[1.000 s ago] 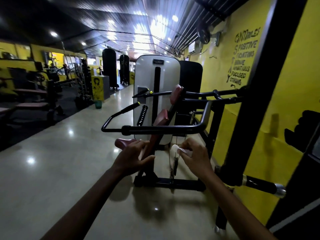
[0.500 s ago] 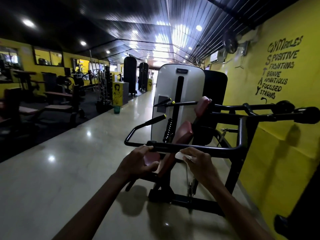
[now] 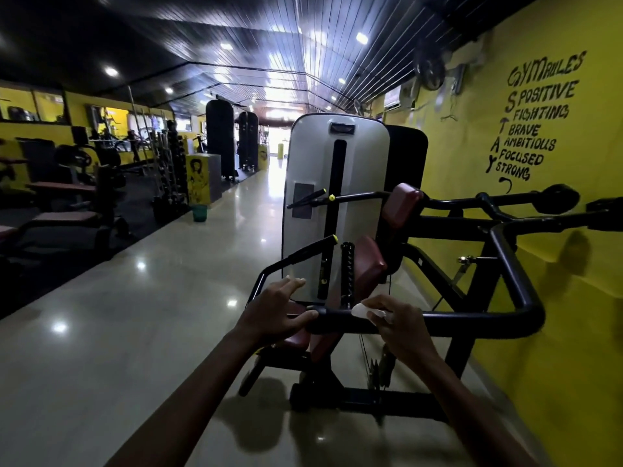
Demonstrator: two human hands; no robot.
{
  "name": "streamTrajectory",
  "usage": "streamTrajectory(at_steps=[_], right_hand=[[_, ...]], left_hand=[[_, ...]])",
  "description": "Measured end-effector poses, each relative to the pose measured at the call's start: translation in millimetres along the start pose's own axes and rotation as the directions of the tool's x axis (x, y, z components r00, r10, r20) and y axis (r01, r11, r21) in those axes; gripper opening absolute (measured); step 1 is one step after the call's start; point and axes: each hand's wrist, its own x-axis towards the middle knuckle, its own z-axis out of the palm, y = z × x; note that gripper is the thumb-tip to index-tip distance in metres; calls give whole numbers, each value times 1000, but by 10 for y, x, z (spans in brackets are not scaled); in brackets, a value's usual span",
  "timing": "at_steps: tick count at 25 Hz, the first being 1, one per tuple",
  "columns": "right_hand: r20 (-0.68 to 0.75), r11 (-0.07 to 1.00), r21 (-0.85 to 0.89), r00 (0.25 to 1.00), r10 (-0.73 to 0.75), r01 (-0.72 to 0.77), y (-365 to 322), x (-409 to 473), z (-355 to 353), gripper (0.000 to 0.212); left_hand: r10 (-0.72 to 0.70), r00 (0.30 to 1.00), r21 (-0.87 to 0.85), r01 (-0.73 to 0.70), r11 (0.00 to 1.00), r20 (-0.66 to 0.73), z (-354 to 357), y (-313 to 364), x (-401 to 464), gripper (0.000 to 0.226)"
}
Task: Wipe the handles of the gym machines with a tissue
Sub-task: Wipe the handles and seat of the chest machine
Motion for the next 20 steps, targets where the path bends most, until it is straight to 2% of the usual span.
streamTrajectory(at_steps=[6, 13, 20], right_hand=[[-50, 998, -62, 998, -24, 21, 231, 540, 250, 28], [-74, 994, -102, 996, -43, 35, 556, 1098, 491, 24], [-115, 987, -159, 993, -10, -8, 745, 1437, 707, 24]], left_hand=[[57, 998, -23, -57, 998, 0, 167, -325, 538, 93], [86, 996, -32, -86, 996, -8, 468, -644, 1176, 91], [122, 988, -25, -120, 992, 91, 745, -982, 1876, 104]])
